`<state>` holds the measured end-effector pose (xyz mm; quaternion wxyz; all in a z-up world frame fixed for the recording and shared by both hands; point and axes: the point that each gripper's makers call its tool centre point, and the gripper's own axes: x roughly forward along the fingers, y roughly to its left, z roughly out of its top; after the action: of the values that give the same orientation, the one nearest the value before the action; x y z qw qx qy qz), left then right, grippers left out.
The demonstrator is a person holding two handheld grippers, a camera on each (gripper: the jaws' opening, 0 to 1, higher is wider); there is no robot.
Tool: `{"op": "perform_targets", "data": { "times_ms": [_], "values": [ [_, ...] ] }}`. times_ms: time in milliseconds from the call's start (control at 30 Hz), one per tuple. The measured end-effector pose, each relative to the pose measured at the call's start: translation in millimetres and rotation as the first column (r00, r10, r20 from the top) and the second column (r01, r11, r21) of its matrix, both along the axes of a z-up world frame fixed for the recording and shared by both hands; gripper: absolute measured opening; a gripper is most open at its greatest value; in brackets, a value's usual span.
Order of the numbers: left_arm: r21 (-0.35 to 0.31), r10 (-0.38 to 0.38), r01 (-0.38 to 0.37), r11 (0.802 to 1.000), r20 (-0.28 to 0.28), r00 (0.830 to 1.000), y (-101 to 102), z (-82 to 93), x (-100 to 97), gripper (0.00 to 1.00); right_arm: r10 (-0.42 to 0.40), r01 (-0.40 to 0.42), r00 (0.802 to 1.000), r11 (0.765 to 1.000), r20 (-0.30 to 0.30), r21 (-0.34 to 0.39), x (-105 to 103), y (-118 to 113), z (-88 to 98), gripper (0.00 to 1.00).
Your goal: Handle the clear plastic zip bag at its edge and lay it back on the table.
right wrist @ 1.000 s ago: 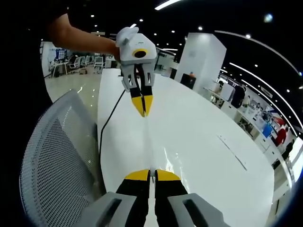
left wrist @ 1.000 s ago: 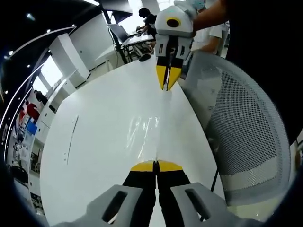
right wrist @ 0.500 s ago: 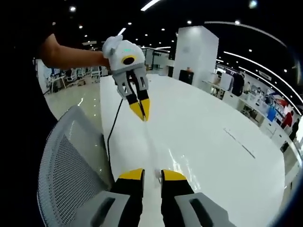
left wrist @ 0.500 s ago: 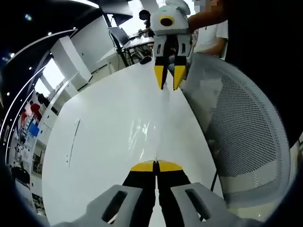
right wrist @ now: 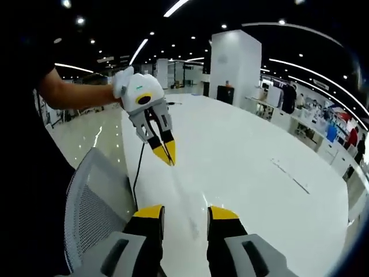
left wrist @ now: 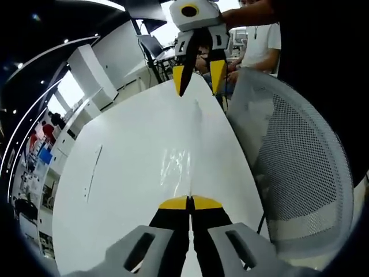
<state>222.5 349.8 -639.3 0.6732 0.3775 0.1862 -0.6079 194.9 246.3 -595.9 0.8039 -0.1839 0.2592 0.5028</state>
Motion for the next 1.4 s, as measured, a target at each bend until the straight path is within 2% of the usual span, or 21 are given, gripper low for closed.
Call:
{"op": "perform_targets", "data": {
  "times_ms": [267,500,633,767,967,1267,1400],
  "values": [
    [-0.016,0.014,-0.014,1.000,0.009,1.000,-5.3,5.0,-1.4,0.00,0.002,-0.001,1.000,0.999,0.008,-0.032,12.3,-3.0,8.3,0.27],
    [-0.023,0.019,-0.019,1.000,0.014,1.000,-8.5,8.8,-1.9,0.00,0.042,-0.041,0.999,0.996,0.010,-0.076,17.1,-2.4,7.8,0.27],
    [-0.023,0.020,-0.019,1.000,0.016,1.000,-10.0,9.3,-1.8,0.00,0.066,-0.066,0.998,0.993,-0.004,-0.095,19.9,-1.3,7.2,0.27],
    [-0.021,0.016,-0.016,1.000,0.017,1.000,-11.9,9.6,-2.2,0.00,0.077,-0.078,0.997,0.994,-0.022,-0.081,21.7,0.4,8.2,0.26],
    [-0.020,0.018,-0.018,1.000,0.017,1.000,-13.3,10.6,-1.6,0.00,0.096,-0.099,0.995,0.990,-0.031,-0.099,23.3,-1.0,0.4,0.23],
    [-0.013,0.006,-0.005,1.000,0.025,1.000,-15.3,11.0,-1.5,0.00,0.107,-0.109,0.994,0.991,-0.022,-0.082,27.1,7.6,2.8,0.23],
    [-0.015,0.001,-0.001,1.000,0.027,1.000,-16.7,12.3,-1.9,0.00,0.118,-0.120,0.993,0.987,-0.027,-0.108,26.6,9.0,-7.5,0.22]
  ]
}}
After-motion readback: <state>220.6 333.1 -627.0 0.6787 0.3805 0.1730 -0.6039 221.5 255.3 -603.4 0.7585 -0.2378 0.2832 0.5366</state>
